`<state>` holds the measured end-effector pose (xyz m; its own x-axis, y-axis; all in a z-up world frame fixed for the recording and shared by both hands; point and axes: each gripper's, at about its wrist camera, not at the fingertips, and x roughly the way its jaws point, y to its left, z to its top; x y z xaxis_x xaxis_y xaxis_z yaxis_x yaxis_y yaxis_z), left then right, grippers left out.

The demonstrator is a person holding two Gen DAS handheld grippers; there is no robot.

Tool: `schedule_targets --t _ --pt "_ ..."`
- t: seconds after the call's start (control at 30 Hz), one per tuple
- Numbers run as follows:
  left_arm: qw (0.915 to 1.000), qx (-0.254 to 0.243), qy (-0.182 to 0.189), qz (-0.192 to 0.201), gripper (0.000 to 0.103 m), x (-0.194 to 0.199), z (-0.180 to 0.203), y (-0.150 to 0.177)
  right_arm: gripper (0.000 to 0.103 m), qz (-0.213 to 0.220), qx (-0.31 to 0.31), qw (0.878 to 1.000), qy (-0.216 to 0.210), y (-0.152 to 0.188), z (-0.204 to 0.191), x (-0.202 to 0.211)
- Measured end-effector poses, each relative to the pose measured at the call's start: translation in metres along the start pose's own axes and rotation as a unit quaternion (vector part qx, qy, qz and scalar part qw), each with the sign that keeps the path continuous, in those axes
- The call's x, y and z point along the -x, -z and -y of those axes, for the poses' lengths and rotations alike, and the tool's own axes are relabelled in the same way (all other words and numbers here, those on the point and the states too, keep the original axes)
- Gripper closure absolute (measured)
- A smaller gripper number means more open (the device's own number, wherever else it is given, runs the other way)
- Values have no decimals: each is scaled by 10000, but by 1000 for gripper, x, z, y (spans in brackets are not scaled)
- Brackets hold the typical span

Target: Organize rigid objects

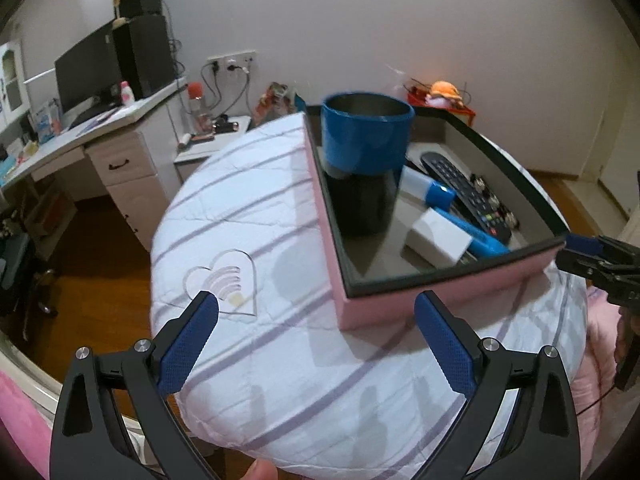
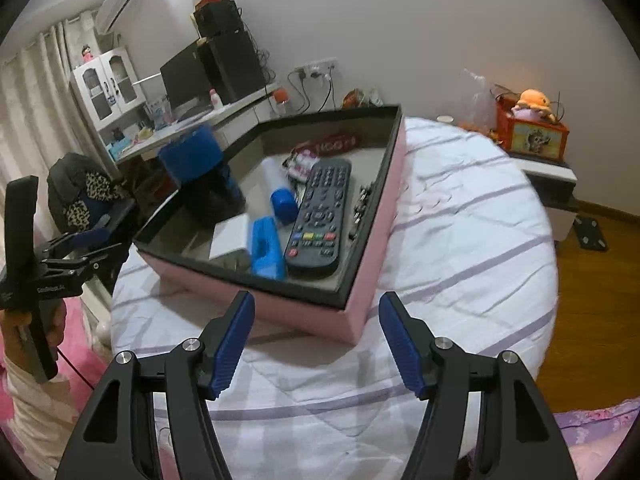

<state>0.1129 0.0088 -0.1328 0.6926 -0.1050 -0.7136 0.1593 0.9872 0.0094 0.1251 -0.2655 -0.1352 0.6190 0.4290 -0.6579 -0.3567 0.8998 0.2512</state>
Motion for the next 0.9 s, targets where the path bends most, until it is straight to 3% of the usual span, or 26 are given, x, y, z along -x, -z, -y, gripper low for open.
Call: schedule_targets --t 0.13,0.47,0.9 --pt "9999 -30 -41 -146 3 -12 6 3 37 -50 -25 10000 -36 7 -3 -9" --pt "9987 93 -258 -435 3 -37 5 7 24 -25 -118 9998 148 5 -13 -14" --pt "9988 211 -252 -361 3 -33 6 7 20 -84 -19 9996 276 6 -23 -18"
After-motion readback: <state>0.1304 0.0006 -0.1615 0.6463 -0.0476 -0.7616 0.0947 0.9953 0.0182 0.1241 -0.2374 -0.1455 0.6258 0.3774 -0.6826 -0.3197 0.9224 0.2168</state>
